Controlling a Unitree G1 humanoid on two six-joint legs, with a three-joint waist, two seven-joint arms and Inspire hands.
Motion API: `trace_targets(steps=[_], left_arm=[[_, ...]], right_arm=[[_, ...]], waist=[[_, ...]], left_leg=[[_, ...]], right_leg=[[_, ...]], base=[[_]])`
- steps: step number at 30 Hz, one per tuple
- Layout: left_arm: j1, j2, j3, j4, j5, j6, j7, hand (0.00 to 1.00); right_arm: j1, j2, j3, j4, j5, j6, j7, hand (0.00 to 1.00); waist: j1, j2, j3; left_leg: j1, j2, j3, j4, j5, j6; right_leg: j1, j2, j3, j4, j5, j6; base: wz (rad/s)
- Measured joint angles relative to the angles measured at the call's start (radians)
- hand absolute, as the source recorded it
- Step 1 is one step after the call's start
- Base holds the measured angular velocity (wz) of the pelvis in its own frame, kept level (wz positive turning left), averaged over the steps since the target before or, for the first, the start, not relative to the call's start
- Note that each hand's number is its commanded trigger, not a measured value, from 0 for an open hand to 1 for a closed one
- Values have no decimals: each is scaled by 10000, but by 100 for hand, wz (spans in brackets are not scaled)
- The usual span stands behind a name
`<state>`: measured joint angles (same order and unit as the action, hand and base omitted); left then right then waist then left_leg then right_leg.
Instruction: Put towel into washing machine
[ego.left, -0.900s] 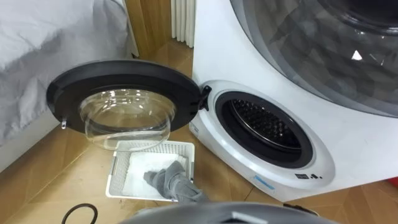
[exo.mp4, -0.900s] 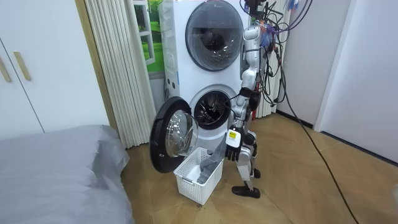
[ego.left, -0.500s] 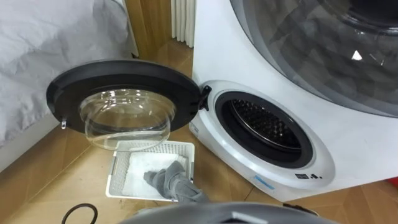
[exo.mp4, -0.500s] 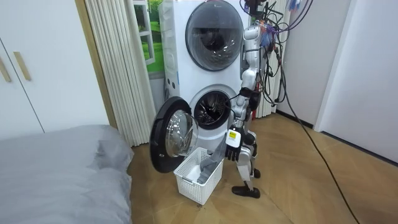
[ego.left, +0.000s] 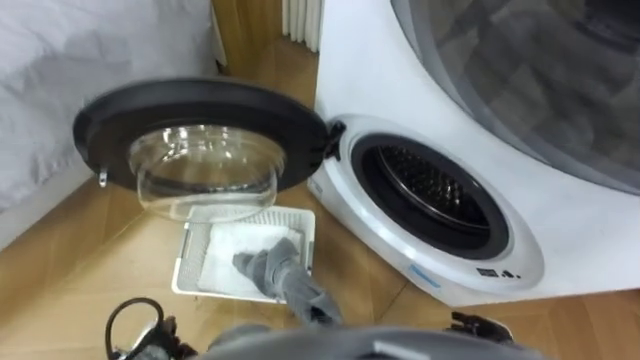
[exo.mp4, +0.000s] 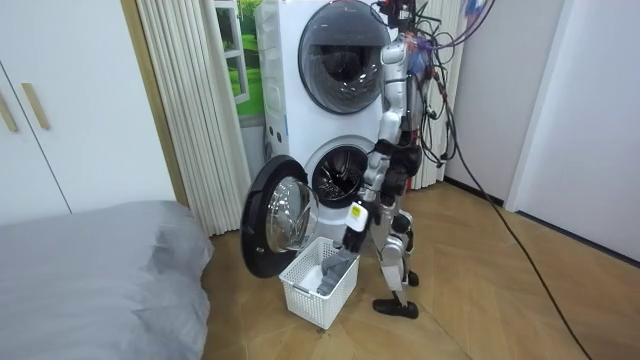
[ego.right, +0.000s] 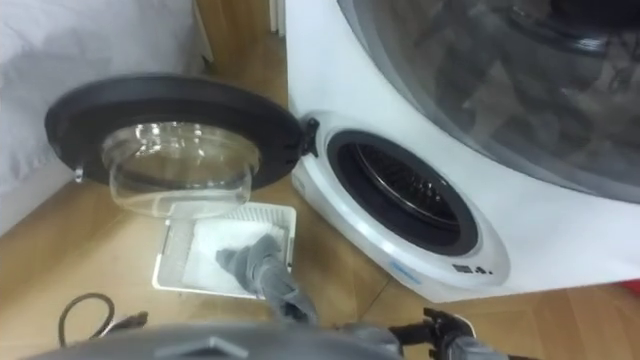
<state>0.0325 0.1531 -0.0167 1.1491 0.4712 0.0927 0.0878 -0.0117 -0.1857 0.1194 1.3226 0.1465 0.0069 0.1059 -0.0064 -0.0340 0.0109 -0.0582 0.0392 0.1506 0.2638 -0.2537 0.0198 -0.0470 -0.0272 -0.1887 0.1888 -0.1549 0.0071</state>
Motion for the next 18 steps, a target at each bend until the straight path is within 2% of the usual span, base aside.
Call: trace_targets(steps=[2, 3, 6, 8, 10, 11, 12, 15, 18], left_arm=[[-348, 4, -246, 62, -3, -364, 206, 0], [-682, -36, -402, 79, 9, -539, 289, 0], [-1301, -137, -858, 265, 21, -1020, 544, 0], [-1802, -182, -1118, 479, 29, -1211, 609, 0], [-2165, -221, -1577, 664, 27, -1312, 607, 0], [-2412, -292, -1753, 803, 28, -1395, 607, 0], [-2688, -343, -1869, 985, 27, -1522, 610, 0], [-3364, -419, -2186, 1245, 27, -1693, 613, 0], [-3818, -445, -2466, 1292, 28, -1800, 611, 0]], right_arm=[[-338, -13, 49, 69, -145, -109, 26, 0], [-537, -36, 67, 138, -281, -223, 21, 0], [-965, -81, 249, 301, -432, -399, -56, 0], [-1319, -92, 390, 398, -499, -402, -82, 0], [-1693, -23, 598, 427, -516, -457, -72, 0], [-1943, 5, 771, 430, -511, -529, -35, 0], [-2173, 139, 849, 399, -508, -628, -24, 0], [-2657, 543, 979, 389, -558, -797, 9, 0], [-2891, 738, 1060, 331, -539, -831, -5, 0]], waist=[[-131, 10, 11], [-232, 59, 64], [-229, 107, 117], [-250, 99, 133], [-314, 103, 209], [-402, 124, 335], [-434, 115, 415], [-562, 102, 535], [-734, 129, 629]], left_leg=[[-409, 3, -12, 189, 8, 13], [-669, 2, -31, 317, 13, 22], [-1256, 14, 13, 452, 47, 58], [-1744, 14, 51, 565, 102, 74], [-2137, 9, 115, 658, 163, 95], [-2406, 11, 137, 769, 171, 109], [-2730, 9, 172, 878, 195, 121], [-3764, 19, 242, 1305, 233, 154], [-4638, 8, 239, 1708, 256, 194]], right_leg=[[-400, -16, -43, 100, 32, -36], [-634, -38, -47, 201, 34, -38], [-1377, -64, -6, 565, 34, -38], [-1930, -93, 18, 761, 52, -67], [-2438, -125, 121, 1012, 59, -80], [-2763, -157, 143, 1221, 59, -79], [-3130, -184, 166, 1410, 59, -80], [-4242, -257, 221, 1940, 57, -90], [-5160, -358, 302, 2399, 53, -101]], base=[[2], [0], [-6], [-9], [-11], [-8], [-6], [-1], [-1]])
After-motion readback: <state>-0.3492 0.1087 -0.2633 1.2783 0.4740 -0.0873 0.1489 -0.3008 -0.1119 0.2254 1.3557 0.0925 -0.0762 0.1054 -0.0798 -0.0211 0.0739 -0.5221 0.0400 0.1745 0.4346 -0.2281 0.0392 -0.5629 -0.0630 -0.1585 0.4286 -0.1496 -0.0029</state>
